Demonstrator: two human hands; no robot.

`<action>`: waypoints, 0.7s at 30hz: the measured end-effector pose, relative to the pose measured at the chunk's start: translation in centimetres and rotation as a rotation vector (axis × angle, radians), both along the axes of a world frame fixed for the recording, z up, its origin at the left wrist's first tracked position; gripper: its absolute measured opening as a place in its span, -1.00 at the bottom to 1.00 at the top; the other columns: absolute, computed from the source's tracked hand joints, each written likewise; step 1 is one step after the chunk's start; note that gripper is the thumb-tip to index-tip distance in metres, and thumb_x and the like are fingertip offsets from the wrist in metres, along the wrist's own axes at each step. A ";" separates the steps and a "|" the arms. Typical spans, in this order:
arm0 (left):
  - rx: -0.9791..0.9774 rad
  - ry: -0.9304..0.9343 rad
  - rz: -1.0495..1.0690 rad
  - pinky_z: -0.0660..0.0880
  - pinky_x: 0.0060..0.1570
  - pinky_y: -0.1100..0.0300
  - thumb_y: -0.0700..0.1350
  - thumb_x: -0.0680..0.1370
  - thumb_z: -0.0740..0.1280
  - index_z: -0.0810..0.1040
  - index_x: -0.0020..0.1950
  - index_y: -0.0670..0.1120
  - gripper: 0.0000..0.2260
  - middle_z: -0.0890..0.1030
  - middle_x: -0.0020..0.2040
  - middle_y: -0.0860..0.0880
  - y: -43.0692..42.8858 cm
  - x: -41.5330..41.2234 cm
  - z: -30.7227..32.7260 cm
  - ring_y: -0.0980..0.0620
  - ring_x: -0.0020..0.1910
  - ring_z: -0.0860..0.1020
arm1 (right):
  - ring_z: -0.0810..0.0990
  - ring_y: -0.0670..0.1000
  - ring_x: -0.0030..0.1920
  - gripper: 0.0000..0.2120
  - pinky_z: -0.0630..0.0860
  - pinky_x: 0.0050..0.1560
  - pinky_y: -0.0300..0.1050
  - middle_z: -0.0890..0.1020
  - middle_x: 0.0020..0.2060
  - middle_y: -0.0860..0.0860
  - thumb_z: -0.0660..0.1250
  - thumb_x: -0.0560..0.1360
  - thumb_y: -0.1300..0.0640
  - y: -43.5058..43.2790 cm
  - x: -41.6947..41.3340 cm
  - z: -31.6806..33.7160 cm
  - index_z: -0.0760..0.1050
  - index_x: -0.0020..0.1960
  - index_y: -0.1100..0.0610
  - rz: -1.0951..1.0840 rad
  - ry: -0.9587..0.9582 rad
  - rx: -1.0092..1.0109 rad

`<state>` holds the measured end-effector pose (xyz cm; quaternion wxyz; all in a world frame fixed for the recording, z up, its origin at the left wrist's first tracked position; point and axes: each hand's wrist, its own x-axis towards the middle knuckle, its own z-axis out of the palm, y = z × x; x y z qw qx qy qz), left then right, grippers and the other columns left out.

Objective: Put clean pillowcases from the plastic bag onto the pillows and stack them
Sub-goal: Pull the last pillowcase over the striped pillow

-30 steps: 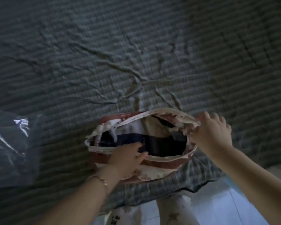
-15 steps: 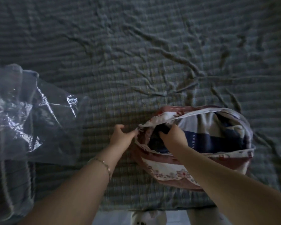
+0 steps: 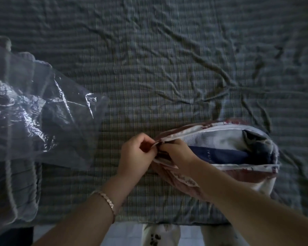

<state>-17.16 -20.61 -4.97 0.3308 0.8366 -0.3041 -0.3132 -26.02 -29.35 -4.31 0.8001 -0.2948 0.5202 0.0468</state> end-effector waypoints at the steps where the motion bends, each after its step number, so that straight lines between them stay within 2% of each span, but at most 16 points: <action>1: -0.012 -0.004 -0.043 0.50 -0.32 0.35 -0.28 0.40 0.44 0.53 -0.29 0.00 -0.79 0.59 -0.31 0.06 0.0 -0.2 0.3 0.14 -0.31 0.56 | 0.51 0.04 -0.51 -0.89 0.39 -0.54 -0.26 0.50 -0.52 0.16 0.16 0.53 0.40 0.3 -0.8 0.4 0.44 -0.10 0.42 -0.059 -0.009 0.021; 3: -0.052 0.016 -0.096 0.47 -0.34 0.38 -0.29 0.39 0.45 0.54 -0.28 -0.06 -0.83 0.59 -0.32 0.04 -0.2 -1.3 1.1 0.11 -0.27 0.56 | 0.45 0.14 -0.42 -0.89 0.40 -0.47 -0.19 0.49 -0.40 0.18 0.20 0.53 0.35 0.9 -2.3 1.2 0.40 -0.05 0.43 -0.129 0.016 -0.020; 4: -0.061 0.066 -0.105 0.47 -0.34 0.39 -0.27 0.40 0.45 0.53 -0.29 -0.04 -0.82 0.59 -0.32 0.04 -0.4 -2.0 1.5 0.12 -0.27 0.56 | 0.49 0.14 -0.38 -0.88 0.45 -0.45 -0.18 0.53 -0.36 0.18 0.25 0.52 0.30 0.9 -3.1 1.5 0.42 -0.04 0.38 -0.130 0.053 -0.057; 6: -0.067 0.259 -0.107 0.50 -0.31 0.32 -0.19 0.42 0.42 0.53 -0.30 0.01 -0.85 0.59 -0.32 0.03 -0.5 -2.9 1.8 0.16 -0.32 0.56 | 0.64 0.06 -0.27 -0.83 0.58 -0.32 -0.21 0.65 -0.24 0.13 0.35 0.49 0.15 0.8 -4.3 2.0 0.52 -0.01 0.25 -0.087 0.100 -0.127; 8: -0.065 0.391 -0.078 0.52 -0.26 0.29 -0.10 0.45 0.34 0.58 -0.25 0.01 -0.91 0.61 -0.28 0.04 -0.7 -3.5 2.0 0.12 -0.25 0.59 | 0.66 -0.03 -0.22 -0.77 0.61 -0.19 -0.22 0.68 -0.22 0.05 0.37 0.47 0.04 0.2 -4.9 2.0 0.58 0.00 0.19 -0.002 0.137 -0.216; 10: -0.044 0.357 -0.034 0.51 -0.17 0.36 -0.15 0.52 0.32 0.59 -0.10 0.04 -0.90 0.60 -0.15 0.07 -1.2 -3.7 1.6 0.15 -0.15 0.58 | 0.64 -0.03 -0.22 -0.74 0.61 -0.08 -0.12 0.67 -0.25 0.03 0.35 0.49 0.02 -0.8 -5.4 1.2 0.61 0.00 0.21 0.073 0.201 -0.321; 11: -0.027 0.306 -0.032 0.48 -0.13 0.43 -0.19 0.52 0.32 0.56 -0.01 0.07 -0.84 0.57 -0.08 0.10 -1.6 -3.6 1.4 0.22 -0.10 0.54 | 0.65 0.03 -0.20 -0.74 0.61 -0.03 -0.03 0.67 -0.25 0.07 0.34 0.49 0.02 -1.3 -5.3 1.0 0.62 -0.04 0.22 0.114 0.208 -0.368; 13: -0.017 0.281 -0.090 0.42 -0.05 0.53 -0.25 0.51 0.34 0.51 0.13 0.07 -0.72 0.51 0.05 0.13 -2.1 -3.3 1.0 0.36 0.00 0.49 | 0.65 0.14 -0.14 -0.79 0.57 0.05 0.14 0.67 -0.24 0.14 0.35 0.49 0.05 -2.0 -5.1 0.6 0.62 -0.17 0.20 0.172 0.178 -0.425; 14: -0.011 0.305 -0.144 0.43 -0.01 0.50 -0.26 0.50 0.35 0.52 0.16 0.03 -0.71 0.52 0.10 0.12 -2.3 -3.2 0.6 0.38 0.04 0.48 | 0.65 0.14 -0.12 -0.82 0.55 0.07 0.16 0.67 -0.24 0.13 0.35 0.49 0.07 -2.3 -5.2 0.5 0.60 -0.22 0.15 0.184 0.163 -0.418; 16: 0.028 0.325 -0.221 0.50 0.04 0.36 -0.25 0.50 0.36 0.56 0.17 -0.03 -0.73 0.55 0.12 0.08 -2.4 -3.2 0.1 0.27 0.08 0.52 | 0.64 0.09 -0.10 -0.86 0.55 0.11 0.09 0.67 -0.21 0.10 0.36 0.49 0.11 -2.7 -5.7 0.3 0.60 -0.22 0.11 0.194 0.130 -0.399; 18: 0.038 0.221 -0.257 0.51 0.01 0.32 -0.24 0.51 0.35 0.59 0.14 -0.09 -0.78 0.58 0.04 0.09 -2.3 -3.2 -0.4 0.15 0.05 0.56 | 0.63 0.07 -0.09 -0.84 0.56 0.08 -0.01 0.67 -0.18 0.11 0.36 0.49 0.10 -2.9 -6.0 0.4 0.63 -0.13 0.18 0.252 0.097 -0.474; 21: 0.084 0.022 -0.233 0.44 -0.16 0.36 -0.28 0.56 0.24 0.59 0.12 -0.14 -0.80 0.57 -0.06 0.07 -2.5 -3.5 -0.6 0.08 -0.06 0.55 | 0.57 0.05 -0.17 -0.73 0.43 -0.11 -0.13 0.62 -0.24 0.07 0.25 0.55 0.05 -3.7 -7.3 0.4 0.60 -0.17 0.19 0.541 0.104 -0.603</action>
